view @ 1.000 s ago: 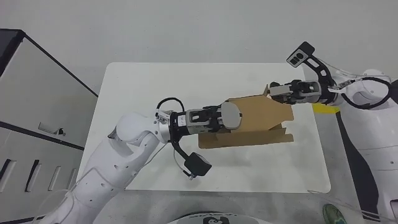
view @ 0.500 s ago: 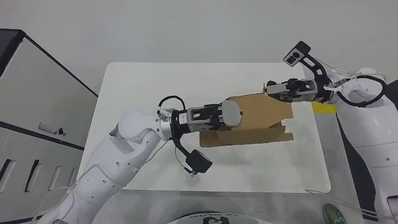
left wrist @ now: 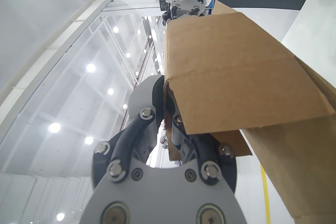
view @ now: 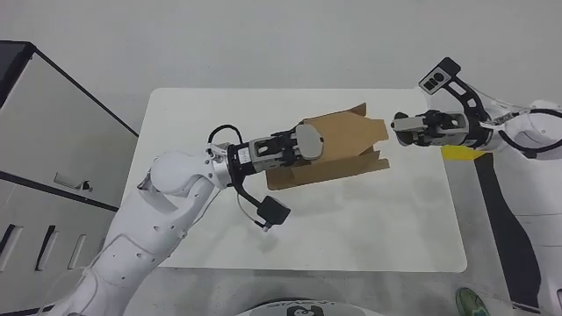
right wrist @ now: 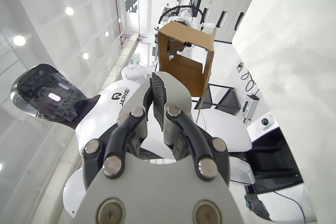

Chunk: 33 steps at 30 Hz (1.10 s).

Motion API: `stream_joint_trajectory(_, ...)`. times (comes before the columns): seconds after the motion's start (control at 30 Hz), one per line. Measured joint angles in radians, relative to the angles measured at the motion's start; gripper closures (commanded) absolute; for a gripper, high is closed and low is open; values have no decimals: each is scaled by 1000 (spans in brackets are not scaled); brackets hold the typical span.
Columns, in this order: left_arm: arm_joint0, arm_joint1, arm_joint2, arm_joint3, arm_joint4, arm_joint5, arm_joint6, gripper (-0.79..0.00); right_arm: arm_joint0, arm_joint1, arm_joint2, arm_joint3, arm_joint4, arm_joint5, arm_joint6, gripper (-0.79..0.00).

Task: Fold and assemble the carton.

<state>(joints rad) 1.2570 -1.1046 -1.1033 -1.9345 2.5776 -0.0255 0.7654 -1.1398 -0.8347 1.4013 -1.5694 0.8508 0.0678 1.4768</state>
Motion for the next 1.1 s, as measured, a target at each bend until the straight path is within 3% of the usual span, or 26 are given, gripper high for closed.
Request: stream_joint_trajectory(1.1, 15, 7, 0, -34, 24, 0, -49, 0, -13, -10, -47, -53, 1, 16, 35, 0)
